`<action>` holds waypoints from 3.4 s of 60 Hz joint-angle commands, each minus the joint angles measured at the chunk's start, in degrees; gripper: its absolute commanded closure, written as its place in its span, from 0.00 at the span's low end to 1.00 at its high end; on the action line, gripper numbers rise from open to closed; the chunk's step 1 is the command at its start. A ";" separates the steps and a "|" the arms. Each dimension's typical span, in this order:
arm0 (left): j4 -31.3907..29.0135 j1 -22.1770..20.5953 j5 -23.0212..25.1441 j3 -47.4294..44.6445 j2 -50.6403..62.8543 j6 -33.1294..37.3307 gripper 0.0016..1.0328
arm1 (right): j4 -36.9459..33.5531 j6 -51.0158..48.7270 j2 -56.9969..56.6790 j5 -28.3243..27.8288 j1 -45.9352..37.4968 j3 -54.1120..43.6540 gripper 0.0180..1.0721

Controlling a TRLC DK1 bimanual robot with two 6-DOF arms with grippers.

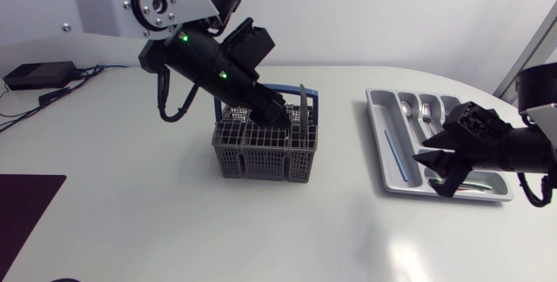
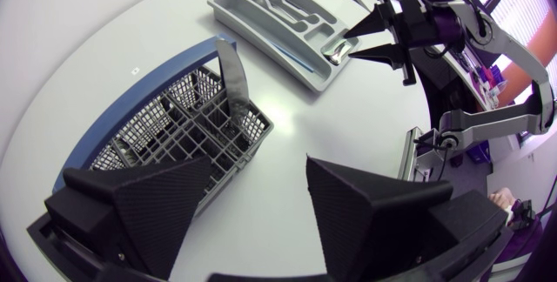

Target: Unload the cutlery basket into the drawer organizer.

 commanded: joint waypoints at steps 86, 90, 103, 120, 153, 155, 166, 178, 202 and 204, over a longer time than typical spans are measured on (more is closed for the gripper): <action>36.27 1.24 0.62 -22.56 1.92 0.28 0.08 | 17.77 37.78 23.79 0.52 30.00 15.82 0.53; 36.71 1.24 0.62 -22.56 2.19 0.11 0.08 | 18.13 37.78 23.97 0.78 29.91 15.56 0.53; 38.20 1.33 0.62 -22.47 3.24 -0.33 0.08 | 19.71 37.78 25.11 1.40 30.35 15.38 0.65; 39.17 1.51 0.53 -23.17 3.42 -0.42 0.08 | 21.03 37.70 27.22 3.33 31.32 16.09 0.93; 42.07 0.98 -3.42 -23.00 5.26 -2.44 0.08 | 25.86 38.40 21.60 7.11 32.28 10.46 0.95; 42.16 0.98 -3.86 -22.91 5.44 -2.62 0.08 | 26.12 38.49 21.07 7.46 32.46 10.11 0.95; 42.78 0.98 -4.48 -22.82 5.88 -3.15 0.08 | 28.06 39.10 19.31 7.73 32.72 8.79 0.95; 42.78 0.98 -4.92 -22.56 6.23 -3.50 0.08 | 28.50 39.54 17.99 7.55 33.07 8.62 0.95; 43.83 0.28 -5.27 -23.09 5.88 -3.41 0.08 | 25.86 40.42 14.21 6.06 32.55 10.37 0.95; 43.83 0.10 -5.27 -23.09 5.88 -3.32 0.08 | 25.60 40.51 13.86 5.79 32.37 10.64 0.95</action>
